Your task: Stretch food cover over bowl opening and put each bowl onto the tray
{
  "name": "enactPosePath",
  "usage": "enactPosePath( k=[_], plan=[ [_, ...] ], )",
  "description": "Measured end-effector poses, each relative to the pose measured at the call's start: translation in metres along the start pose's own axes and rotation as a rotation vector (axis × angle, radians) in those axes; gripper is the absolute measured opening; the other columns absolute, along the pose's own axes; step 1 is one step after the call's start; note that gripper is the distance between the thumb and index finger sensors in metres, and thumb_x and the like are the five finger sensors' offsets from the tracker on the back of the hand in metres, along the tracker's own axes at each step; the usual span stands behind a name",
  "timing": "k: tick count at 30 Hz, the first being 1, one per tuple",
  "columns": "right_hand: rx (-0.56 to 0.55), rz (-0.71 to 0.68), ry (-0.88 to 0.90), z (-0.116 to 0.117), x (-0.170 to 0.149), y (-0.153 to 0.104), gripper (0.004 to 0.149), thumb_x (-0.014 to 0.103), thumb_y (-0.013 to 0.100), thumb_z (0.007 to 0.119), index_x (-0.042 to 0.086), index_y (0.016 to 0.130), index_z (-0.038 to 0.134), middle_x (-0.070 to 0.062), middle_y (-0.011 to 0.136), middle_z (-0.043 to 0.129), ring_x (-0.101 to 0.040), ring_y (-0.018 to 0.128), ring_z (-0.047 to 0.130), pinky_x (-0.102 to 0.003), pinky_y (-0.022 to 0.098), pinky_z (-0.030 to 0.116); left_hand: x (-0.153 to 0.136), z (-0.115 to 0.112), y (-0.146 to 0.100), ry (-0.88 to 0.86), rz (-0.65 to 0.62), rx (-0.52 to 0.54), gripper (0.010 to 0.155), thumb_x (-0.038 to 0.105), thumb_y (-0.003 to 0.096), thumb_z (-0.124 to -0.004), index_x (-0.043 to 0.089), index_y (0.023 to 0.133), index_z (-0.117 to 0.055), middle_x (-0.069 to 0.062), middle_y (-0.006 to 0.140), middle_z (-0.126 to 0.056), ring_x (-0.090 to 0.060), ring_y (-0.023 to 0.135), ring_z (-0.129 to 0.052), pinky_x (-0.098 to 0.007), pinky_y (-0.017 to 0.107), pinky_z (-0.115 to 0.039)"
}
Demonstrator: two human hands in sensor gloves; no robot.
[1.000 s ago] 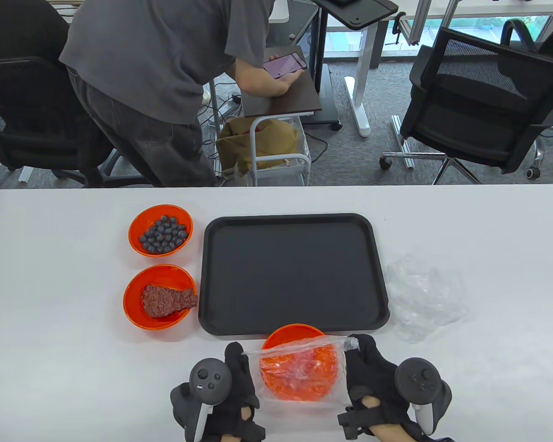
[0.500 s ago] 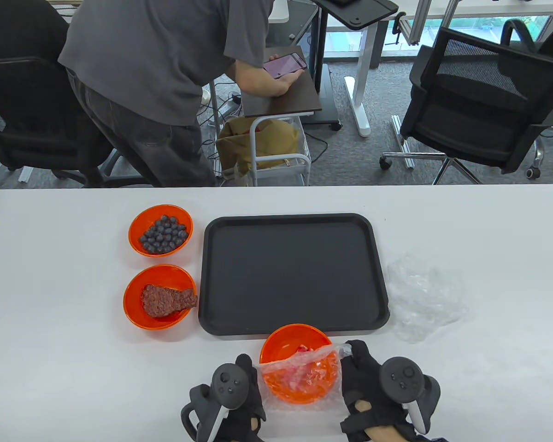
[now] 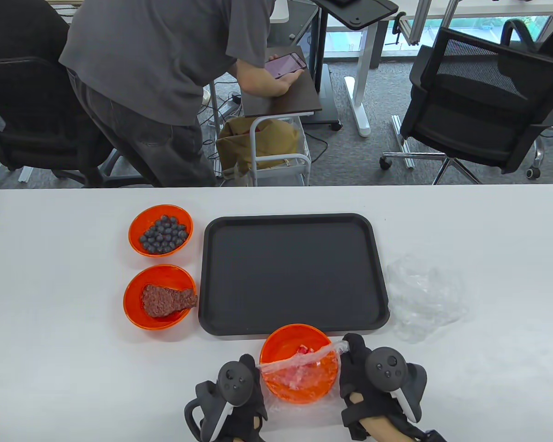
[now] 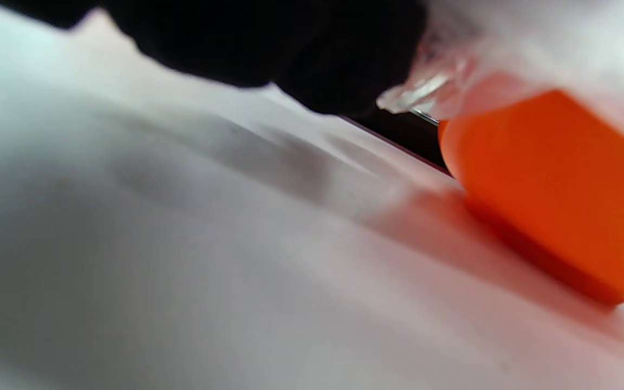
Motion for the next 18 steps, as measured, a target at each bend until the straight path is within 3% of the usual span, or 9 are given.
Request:
enactPosePath(
  k=[9,18],
  plan=[
    [0.125,0.054,0.042,0.009,-0.007,0.015,0.050,0.035,0.054,0.072,0.030,0.103,0.071,-0.003,0.064,0.100,-0.001,0.008,0.103,-0.017,-0.004,0.094,-0.004,-0.007,0.016,-0.040,0.023,-0.077,0.047,0.046,0.0528,-0.072,0.030,0.096,-0.076,0.009,0.030,-0.099,-0.015,0.005,-0.097,-0.032,-0.004,-0.091],
    [0.259,0.016,0.047,0.021,-0.005,0.023,0.054,0.034,0.055,0.069,0.042,0.108,0.059,0.000,0.073,0.096,-0.002,0.019,0.106,-0.017,0.005,0.096,-0.004,-0.012,0.027,-0.087,0.023,-0.153,0.047,0.047,0.0525,-0.073,0.032,0.097,-0.076,0.009,0.030,-0.099,-0.016,0.005,-0.097,-0.032,-0.004,-0.090]
  ],
)
Point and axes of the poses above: the tracker on the back of each hand, its own x axis roughly to the thumb side, its own y axis roughly from the wrist to the fingertips, z = x × y, the point moved 3 cm from there along y, roughly from the wrist to the fingertips
